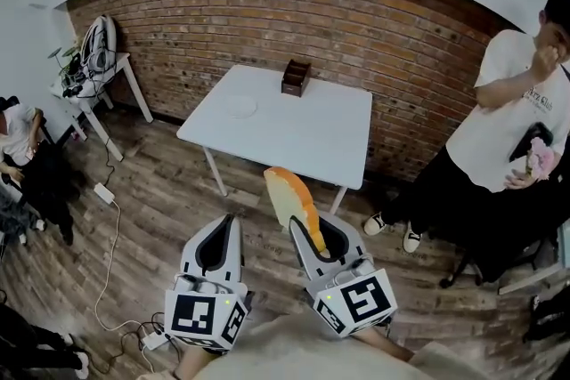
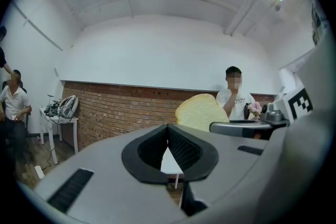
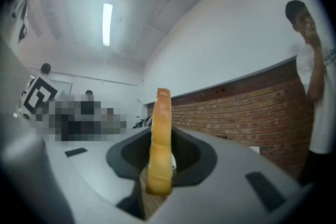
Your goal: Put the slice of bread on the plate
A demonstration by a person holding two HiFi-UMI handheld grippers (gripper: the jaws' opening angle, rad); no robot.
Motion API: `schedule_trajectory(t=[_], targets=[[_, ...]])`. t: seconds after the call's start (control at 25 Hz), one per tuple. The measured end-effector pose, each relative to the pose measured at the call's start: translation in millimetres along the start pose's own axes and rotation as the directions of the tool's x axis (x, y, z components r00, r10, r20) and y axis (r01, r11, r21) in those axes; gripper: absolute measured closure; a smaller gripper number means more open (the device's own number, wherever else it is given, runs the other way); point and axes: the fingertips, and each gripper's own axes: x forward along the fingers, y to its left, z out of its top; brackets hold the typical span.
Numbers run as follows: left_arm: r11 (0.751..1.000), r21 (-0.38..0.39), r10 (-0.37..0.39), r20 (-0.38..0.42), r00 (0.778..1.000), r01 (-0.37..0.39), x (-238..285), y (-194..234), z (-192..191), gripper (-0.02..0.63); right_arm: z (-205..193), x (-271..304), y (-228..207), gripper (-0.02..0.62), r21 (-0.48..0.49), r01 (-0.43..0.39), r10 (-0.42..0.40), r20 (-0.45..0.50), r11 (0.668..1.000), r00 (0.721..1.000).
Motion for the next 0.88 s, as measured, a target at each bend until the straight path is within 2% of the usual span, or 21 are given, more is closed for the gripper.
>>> schedule_trajectory(t=[0.4,0.88], targets=[[0.994,-0.027,0.103,-0.033,0.994,-0.104,7.5,37.5,-23.7,0.595,-24.7,14.4,-18.2,0.502,0.026,-0.017,0.018,-0.036,1.0,0.999],[0.991,-0.042,0.125,-0.022,0.992,-0.126,52.9,89.8,-30.7,0.595,-33.8,65.9,-41.9,0.502,-0.001,0.005,-0.006,-0.041,1.0,0.999]])
